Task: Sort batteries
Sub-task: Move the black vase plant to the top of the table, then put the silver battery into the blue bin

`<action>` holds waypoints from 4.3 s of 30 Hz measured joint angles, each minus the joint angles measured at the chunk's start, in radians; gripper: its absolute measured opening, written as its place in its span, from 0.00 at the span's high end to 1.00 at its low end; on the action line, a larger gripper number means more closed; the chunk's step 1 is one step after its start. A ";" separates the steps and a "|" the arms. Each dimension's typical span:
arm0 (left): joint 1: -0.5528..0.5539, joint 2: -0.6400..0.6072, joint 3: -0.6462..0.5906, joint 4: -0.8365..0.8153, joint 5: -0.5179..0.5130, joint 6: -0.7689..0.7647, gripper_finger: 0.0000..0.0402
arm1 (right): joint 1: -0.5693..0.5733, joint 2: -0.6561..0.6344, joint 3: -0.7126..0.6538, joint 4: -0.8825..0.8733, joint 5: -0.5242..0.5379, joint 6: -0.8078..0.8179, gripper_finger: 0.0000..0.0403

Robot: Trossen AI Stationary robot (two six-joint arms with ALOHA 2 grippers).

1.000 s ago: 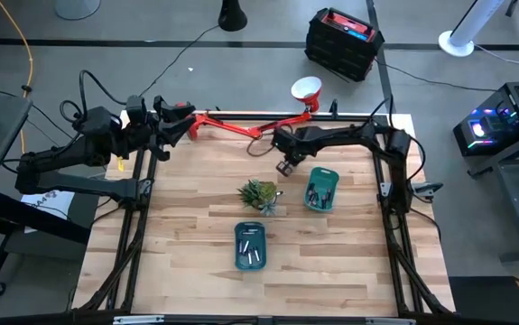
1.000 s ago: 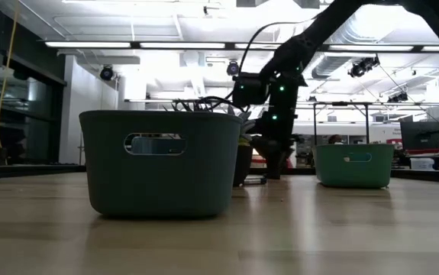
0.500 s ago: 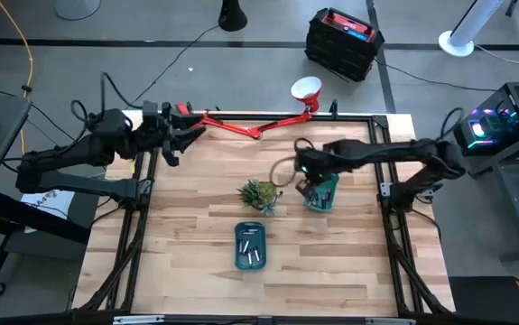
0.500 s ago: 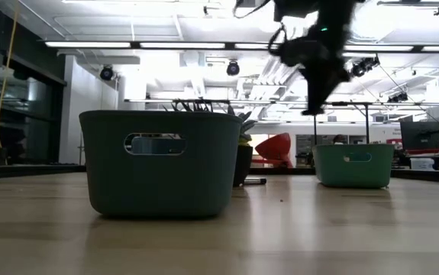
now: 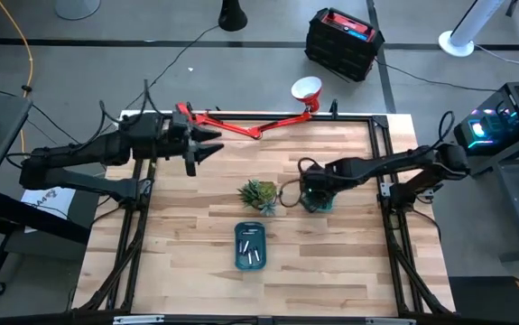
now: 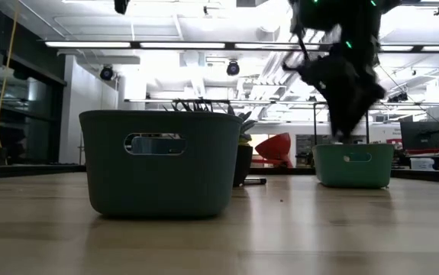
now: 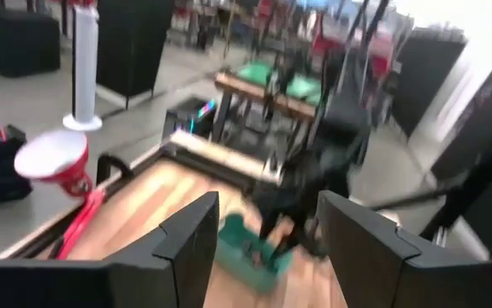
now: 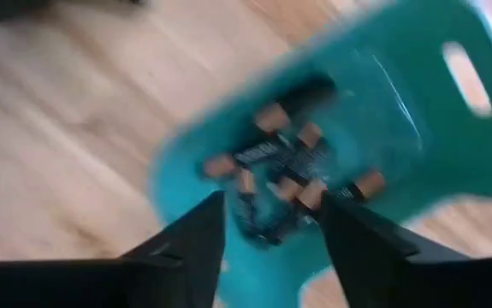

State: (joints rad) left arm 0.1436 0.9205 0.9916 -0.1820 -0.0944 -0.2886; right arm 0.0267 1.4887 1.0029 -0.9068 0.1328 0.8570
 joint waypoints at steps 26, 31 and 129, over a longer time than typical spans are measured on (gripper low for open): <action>-0.160 0.141 -0.606 0.118 0.084 -0.493 1.00 | -0.022 0.317 0.187 0.527 -0.222 -0.368 1.00; -0.157 0.158 -0.605 0.135 0.084 -0.481 1.00 | -0.067 0.362 0.188 0.645 -0.210 -0.377 1.00; -0.087 -0.190 -0.479 0.333 0.087 -0.153 1.00 | 0.036 0.296 0.523 0.341 -0.281 -0.856 0.60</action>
State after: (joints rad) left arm 0.0566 0.7305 0.5129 0.1506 -0.0069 -0.4419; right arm 0.0627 1.7850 1.5263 -0.5659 -0.1479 0.0014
